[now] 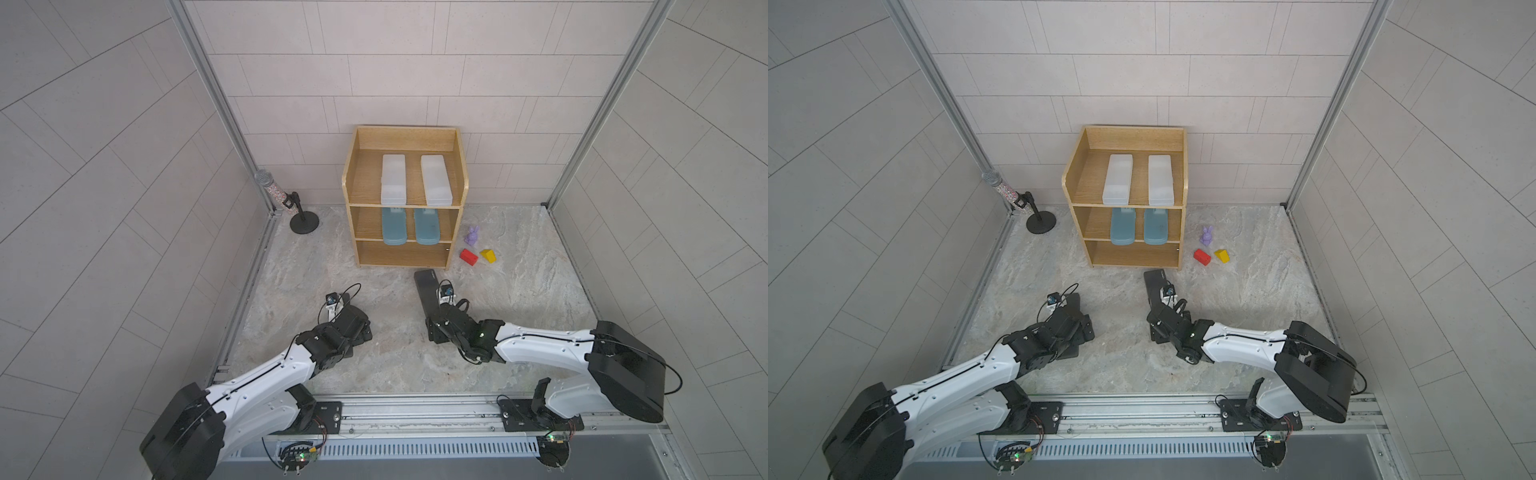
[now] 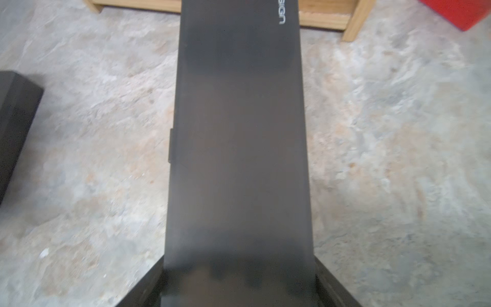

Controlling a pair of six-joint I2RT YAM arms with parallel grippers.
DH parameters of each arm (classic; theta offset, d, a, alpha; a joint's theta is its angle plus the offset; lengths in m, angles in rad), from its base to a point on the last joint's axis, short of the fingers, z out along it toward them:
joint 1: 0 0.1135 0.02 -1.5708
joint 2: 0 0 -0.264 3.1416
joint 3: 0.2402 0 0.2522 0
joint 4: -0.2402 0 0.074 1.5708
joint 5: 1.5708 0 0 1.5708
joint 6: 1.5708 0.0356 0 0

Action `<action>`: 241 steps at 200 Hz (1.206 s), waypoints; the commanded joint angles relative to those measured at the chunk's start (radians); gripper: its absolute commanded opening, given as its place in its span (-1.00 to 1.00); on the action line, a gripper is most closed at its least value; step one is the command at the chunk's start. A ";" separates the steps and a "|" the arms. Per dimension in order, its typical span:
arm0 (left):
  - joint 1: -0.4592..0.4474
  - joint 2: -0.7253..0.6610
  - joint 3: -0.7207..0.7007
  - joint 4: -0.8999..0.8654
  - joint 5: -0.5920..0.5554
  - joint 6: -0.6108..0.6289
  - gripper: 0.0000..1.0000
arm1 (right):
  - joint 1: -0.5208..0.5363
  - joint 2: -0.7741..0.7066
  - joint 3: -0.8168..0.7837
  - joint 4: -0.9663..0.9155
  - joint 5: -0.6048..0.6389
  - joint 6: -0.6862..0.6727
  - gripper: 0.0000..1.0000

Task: Place the pencil cases on the shelf according to color
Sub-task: Pick up the pencil case from the center of the board, then place the pencil case on the shelf.

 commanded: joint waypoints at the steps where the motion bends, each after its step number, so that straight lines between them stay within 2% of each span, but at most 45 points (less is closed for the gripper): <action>1: 0.006 0.010 -0.038 -0.009 0.038 0.000 0.99 | -0.067 0.042 0.056 0.065 -0.013 -0.016 -0.01; 46: 0.005 0.024 -0.036 0.020 0.054 0.008 0.99 | -0.179 0.188 0.192 0.127 -0.069 -0.041 -0.03; 98: 0.005 0.036 -0.033 0.056 0.062 0.016 0.99 | -0.253 0.318 0.324 0.124 -0.084 -0.024 -0.02; 142: 0.005 0.066 -0.028 0.084 0.077 0.033 0.99 | -0.280 0.397 0.358 0.175 -0.127 -0.005 0.41; 208: 0.005 0.054 -0.030 0.085 0.091 0.044 0.99 | -0.285 0.389 0.371 0.129 -0.124 -0.021 0.86; 241: 0.005 0.016 -0.039 0.073 0.098 0.041 0.99 | -0.284 0.333 0.351 0.081 -0.128 -0.047 0.92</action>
